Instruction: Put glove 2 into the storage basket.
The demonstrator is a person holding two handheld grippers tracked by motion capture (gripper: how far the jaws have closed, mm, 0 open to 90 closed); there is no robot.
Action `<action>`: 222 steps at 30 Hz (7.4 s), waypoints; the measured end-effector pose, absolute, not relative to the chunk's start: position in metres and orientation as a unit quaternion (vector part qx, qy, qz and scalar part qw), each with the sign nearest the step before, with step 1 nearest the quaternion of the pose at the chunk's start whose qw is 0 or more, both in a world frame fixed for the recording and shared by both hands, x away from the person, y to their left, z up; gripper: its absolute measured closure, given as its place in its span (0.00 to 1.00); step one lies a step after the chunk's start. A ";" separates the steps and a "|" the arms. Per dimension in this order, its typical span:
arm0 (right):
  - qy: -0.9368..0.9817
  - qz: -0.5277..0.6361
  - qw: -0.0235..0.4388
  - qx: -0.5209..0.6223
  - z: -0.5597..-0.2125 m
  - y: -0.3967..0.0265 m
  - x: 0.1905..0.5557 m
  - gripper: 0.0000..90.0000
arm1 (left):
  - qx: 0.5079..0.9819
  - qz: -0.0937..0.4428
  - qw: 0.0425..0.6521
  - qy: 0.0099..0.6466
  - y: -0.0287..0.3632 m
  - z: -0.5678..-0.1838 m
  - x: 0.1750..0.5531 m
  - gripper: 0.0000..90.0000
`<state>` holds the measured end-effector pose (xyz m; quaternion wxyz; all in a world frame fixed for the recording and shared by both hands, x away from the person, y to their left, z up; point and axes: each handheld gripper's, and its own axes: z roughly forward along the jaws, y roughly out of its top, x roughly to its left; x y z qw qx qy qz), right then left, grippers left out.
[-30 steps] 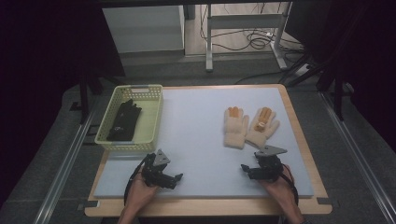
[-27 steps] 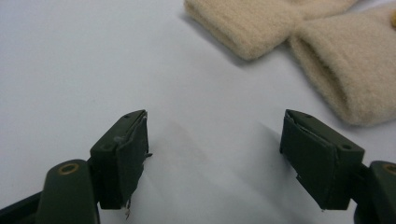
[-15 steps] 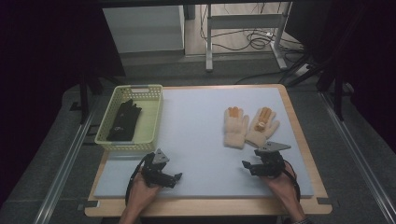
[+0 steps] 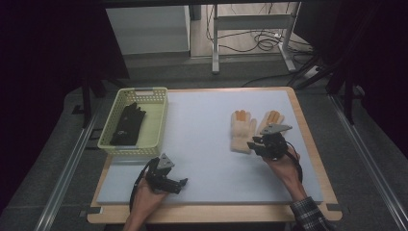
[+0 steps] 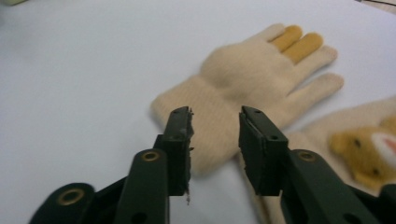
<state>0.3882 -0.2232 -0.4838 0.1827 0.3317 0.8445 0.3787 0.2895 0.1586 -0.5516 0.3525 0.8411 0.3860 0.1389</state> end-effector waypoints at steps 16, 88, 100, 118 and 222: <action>0.857 0.361 0.179 0.321 -0.504 -0.190 0.464 0.23 | 0.841 0.139 0.353 0.386 0.159 -0.552 0.289 0.02; 0.806 0.347 0.203 0.434 -0.501 -0.290 0.448 0.37 | 0.841 0.138 0.353 0.386 0.159 -0.552 0.290 0.02; 0.820 0.334 0.198 0.420 -0.519 -0.284 0.471 0.48 | 0.841 0.138 0.353 0.386 0.159 -0.552 0.290 0.02; 0.821 0.397 0.180 0.369 -0.471 -0.270 0.420 0.71 | 0.840 0.139 0.353 0.387 0.159 -0.552 0.290 0.02; 0.877 0.388 0.079 0.273 -0.518 -0.202 0.340 0.85 | 0.841 0.139 0.353 0.387 0.159 -0.552 0.289 0.02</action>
